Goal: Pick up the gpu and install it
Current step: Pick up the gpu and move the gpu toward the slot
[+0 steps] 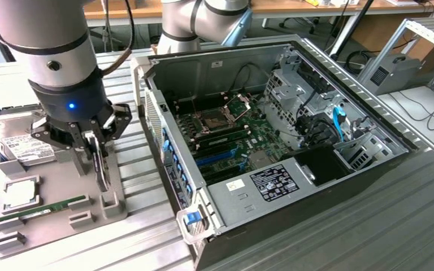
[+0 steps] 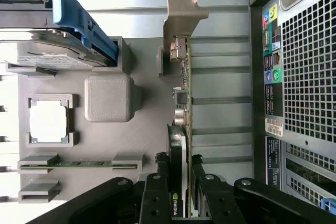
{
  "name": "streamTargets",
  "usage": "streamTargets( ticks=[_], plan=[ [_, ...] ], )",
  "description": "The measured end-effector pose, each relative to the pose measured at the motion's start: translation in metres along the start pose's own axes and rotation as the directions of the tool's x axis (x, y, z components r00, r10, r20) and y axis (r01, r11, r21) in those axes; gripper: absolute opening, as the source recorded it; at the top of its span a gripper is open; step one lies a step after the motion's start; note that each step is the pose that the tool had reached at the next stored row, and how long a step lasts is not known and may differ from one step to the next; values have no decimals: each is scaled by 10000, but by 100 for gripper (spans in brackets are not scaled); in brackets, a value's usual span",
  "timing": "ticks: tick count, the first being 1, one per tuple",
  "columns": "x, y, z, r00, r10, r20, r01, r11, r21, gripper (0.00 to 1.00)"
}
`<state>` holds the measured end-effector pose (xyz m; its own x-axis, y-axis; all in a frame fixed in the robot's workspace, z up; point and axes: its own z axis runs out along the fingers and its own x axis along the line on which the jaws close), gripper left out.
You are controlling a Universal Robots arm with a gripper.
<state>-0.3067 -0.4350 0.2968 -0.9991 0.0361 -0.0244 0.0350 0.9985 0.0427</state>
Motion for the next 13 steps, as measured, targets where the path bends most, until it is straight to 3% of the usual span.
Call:
streamTargets(
  ticks=[5, 13],
  plan=[
    [-5, 14, -230, 10000, 1, 0, -1, 10000, 4, 27],
    [-12, 30, -492, 10000, 0, 1, 0, 10000, 5, 27]
  ],
)
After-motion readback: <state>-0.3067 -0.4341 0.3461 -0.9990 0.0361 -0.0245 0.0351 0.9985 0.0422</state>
